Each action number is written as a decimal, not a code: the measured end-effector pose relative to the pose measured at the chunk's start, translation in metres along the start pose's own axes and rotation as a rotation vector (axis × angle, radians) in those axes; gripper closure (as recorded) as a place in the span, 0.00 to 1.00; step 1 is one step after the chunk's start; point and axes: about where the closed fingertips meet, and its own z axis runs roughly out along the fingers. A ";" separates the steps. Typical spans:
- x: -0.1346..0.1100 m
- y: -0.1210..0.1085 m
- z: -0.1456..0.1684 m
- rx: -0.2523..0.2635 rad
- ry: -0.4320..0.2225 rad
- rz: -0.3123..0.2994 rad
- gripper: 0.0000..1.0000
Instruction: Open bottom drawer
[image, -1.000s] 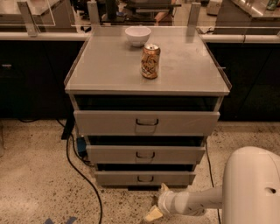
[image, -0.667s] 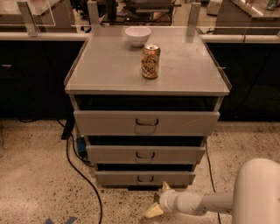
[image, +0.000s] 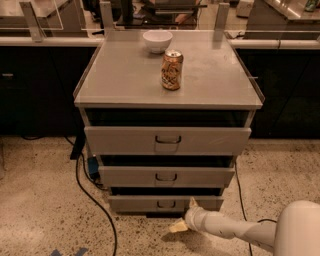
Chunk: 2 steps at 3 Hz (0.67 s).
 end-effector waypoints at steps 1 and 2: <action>0.000 0.000 0.000 0.000 0.000 0.000 0.00; -0.011 -0.028 0.007 0.051 -0.024 -0.047 0.00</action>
Offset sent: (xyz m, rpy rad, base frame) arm 0.0821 -0.0302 0.0164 -0.0819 -0.1916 -0.0101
